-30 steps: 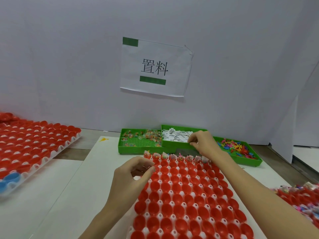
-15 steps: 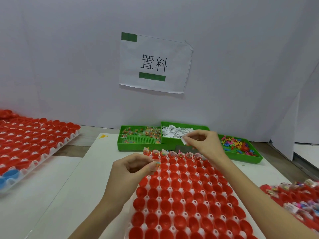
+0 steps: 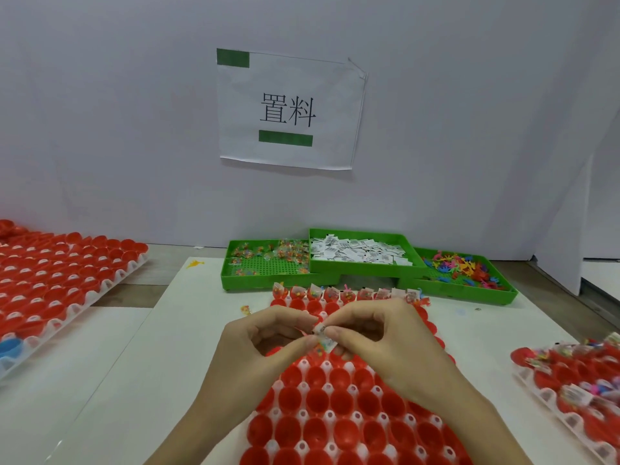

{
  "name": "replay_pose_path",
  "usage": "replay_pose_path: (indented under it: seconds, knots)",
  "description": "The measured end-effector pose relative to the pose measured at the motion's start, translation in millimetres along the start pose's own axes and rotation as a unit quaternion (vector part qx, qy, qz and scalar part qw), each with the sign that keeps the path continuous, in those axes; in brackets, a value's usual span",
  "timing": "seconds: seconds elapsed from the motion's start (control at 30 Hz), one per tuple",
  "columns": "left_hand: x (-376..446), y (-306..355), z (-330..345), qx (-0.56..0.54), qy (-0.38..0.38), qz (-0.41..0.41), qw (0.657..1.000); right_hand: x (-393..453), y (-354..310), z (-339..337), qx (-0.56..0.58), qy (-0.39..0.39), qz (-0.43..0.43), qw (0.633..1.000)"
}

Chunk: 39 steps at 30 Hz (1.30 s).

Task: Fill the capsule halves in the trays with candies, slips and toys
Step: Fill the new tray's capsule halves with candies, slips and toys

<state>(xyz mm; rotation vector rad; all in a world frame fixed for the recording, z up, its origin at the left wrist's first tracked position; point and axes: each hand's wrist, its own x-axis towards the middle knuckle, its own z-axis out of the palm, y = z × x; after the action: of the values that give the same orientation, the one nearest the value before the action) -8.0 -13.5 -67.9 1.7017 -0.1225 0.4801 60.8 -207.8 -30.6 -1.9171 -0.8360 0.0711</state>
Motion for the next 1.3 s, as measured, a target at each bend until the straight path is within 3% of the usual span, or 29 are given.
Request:
replay_pose_path:
  seconds: [0.23, 0.47, 0.63, 0.7, 0.83, 0.97, 1.1, 1.2, 1.3]
  knots:
    - [-2.2, -5.9, 6.0, 0.037, 0.037, 0.062, 0.997, -10.3, 4.6, 1.0, 0.034, -0.03, 0.016, 0.999]
    - [-1.1, -1.0, 8.2, -0.012, 0.022, 0.015, 1.0, -7.5, 7.8, 3.0, 0.087, -0.008, 0.034, 0.996]
    - [-1.4, 1.5, 6.9, -0.016, 0.026, -0.021, 0.999, -5.6, 5.5, -7.7, 0.092, -0.033, 0.026, 0.995]
    - [-1.7, 1.1, 6.1, -0.013, 0.031, -0.034, 0.999, 3.1, 10.3, -22.2, 0.081, 0.013, 0.024, 0.996]
    - [-2.2, -0.1, 3.4, -0.012, 0.027, -0.049, 0.998, 44.7, 45.8, -67.6, 0.013, 0.187, 0.093, 0.978]
    - [-1.6, 0.6, 2.9, -0.022, 0.026, -0.043, 0.998, 91.9, 107.3, -121.4, -0.181, 0.263, 0.191, 0.928]
    - [-0.4, 1.5, 2.9, -0.026, 0.03, -0.043, 0.998, 106.3, 160.9, -162.0, -0.401, 0.148, 0.24, 0.872]
    - [0.1, 0.1, 2.7, -0.025, 0.028, -0.041, 0.998, 107.9, 179.5, -173.7, -0.452, 0.055, 0.256, 0.853]
    - [0.3, -0.5, 2.1, -0.021, 0.023, -0.039, 0.999, 112.6, 184.7, -175.8, -0.461, 0.039, 0.265, 0.846]
